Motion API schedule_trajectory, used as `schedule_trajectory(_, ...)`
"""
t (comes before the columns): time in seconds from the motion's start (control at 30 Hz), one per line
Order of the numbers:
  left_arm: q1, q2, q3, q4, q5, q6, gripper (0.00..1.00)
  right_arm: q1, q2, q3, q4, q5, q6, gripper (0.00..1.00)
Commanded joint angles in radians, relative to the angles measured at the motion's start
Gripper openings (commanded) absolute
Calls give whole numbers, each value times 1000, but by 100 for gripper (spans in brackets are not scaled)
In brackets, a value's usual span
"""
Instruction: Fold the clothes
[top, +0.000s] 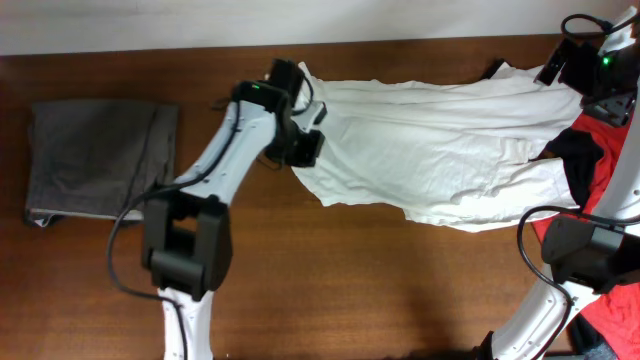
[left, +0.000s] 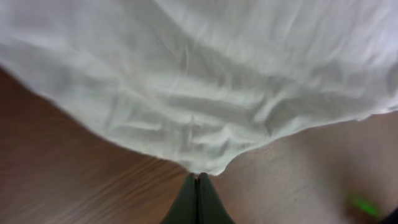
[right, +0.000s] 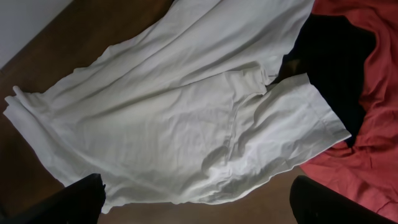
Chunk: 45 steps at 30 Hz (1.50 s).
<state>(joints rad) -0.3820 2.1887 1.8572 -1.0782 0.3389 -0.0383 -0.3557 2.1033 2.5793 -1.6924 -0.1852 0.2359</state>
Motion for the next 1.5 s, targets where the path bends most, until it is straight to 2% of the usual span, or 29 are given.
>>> schedule_trajectory(0.0,-21,51,11,-6,17,-53,0,2,0,-5,-6,6,5,99)
schedule_trajectory(0.6,-48,173,-10,8,-6,-89,0,2,0,-5,-6,6,5,99)
schedule_trajectory(0.8,-46,173,-11,-23,-144,-90,0,2,0,-5,-6,6,5,99)
schedule_trajectory(1.2,-11,173,-11,-10,-571,-97,0,1,1,-5,-6,6,5,99)
schedule_trajectory(1.47,59,173,-11,119,-598,-95,0,1,2,-5,-6,6,5,99)
